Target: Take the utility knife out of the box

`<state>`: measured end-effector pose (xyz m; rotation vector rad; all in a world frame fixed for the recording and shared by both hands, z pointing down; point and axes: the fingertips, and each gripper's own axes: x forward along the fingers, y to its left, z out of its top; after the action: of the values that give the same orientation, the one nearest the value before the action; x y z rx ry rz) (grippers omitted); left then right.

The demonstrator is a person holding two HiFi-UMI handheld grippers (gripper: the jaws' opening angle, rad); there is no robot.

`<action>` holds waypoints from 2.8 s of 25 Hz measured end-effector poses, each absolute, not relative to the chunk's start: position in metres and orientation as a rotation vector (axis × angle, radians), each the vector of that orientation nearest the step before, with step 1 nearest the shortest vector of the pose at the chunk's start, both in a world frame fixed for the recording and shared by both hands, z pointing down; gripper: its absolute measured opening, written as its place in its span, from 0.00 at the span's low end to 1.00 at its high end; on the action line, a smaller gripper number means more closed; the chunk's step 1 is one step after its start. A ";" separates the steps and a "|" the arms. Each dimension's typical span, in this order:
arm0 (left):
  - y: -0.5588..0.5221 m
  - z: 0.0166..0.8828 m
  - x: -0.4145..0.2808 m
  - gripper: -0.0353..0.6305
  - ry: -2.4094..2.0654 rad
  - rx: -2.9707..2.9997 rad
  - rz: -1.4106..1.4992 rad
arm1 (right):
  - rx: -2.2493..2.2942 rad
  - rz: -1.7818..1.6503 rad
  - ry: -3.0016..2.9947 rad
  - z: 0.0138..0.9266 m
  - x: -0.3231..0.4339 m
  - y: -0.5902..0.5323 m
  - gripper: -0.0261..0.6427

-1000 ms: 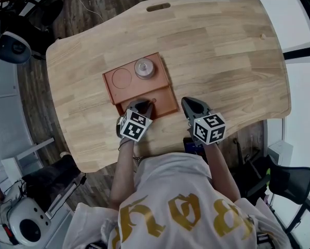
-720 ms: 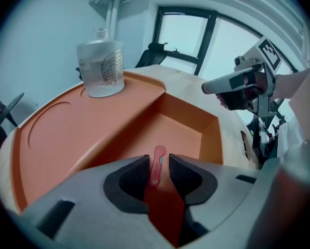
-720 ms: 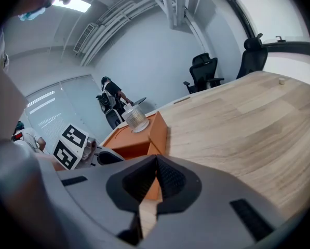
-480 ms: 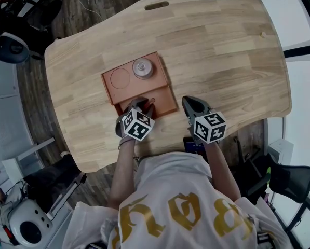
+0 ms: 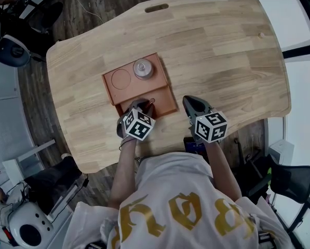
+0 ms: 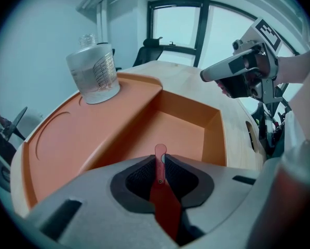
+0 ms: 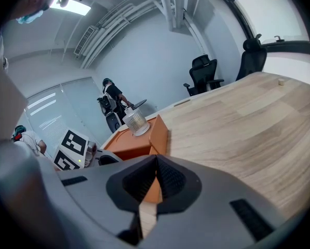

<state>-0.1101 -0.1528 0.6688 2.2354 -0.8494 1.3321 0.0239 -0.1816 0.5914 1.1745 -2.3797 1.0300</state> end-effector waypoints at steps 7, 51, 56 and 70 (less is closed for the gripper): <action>-0.154 0.655 -0.108 0.14 -0.899 2.266 1.288 | 1.175 1.012 -2.396 0.584 0.021 -0.182 0.06; -0.128 0.475 -0.135 0.14 -1.275 2.393 0.219 | 1.227 0.646 -2.575 0.483 -0.004 -0.140 0.06; -0.117 0.449 -0.142 0.14 -1.337 2.444 0.141 | 1.261 0.587 -2.601 0.468 -0.008 -0.131 0.06; -0.088 0.434 -0.157 0.14 -1.416 2.460 0.075 | 1.298 0.520 -2.632 0.447 -0.013 -0.114 0.06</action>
<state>-0.1575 -0.0884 0.4335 2.4597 -1.4157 0.0753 -0.0126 -0.1143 0.4466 1.2978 -2.6324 0.5198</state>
